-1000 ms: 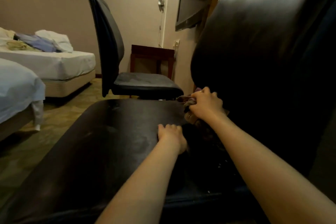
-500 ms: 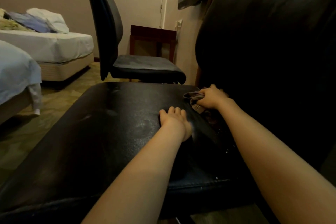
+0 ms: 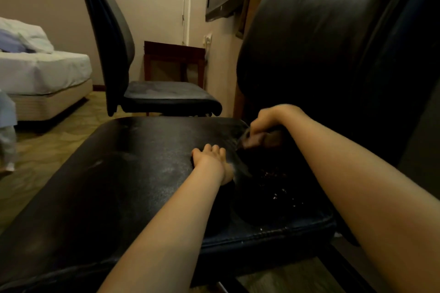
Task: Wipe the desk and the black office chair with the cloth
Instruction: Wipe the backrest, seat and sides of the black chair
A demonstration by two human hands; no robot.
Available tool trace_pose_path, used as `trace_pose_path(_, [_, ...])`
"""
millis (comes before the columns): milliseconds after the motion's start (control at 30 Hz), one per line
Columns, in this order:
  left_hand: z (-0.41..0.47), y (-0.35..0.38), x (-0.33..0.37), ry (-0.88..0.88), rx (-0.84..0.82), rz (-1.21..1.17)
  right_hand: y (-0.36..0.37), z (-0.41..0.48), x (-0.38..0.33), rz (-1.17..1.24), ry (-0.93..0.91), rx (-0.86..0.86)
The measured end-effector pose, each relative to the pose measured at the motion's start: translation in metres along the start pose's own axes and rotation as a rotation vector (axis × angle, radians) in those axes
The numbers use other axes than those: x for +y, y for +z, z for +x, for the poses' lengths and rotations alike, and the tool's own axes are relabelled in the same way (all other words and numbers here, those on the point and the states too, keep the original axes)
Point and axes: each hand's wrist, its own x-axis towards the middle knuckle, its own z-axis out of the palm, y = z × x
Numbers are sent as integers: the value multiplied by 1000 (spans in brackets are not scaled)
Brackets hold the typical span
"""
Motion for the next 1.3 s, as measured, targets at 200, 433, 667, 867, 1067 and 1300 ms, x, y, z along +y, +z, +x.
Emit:
trace_pose_path(200, [3,4,1,-15,37,23,47,45,-15,-218,47,352])
trace_pose_path(433, [4,5,2,-28,31,42,50,40,-4,-316,49,282])
trace_pose_path(667, [-2,4,5,-49,34,16,57,2,14,-286,120,293])
trace_pose_path(867, [-11,3,8,-93,86,5,43,-44,19,-306,140,199])
trace_pose_path(1067, [-28,4,16,-134,222,112,33,-84,34,-304,152,-13])
trace_pose_path(1300, [-66,2,10,7,379,-8,47,-101,44,-360,35,134])
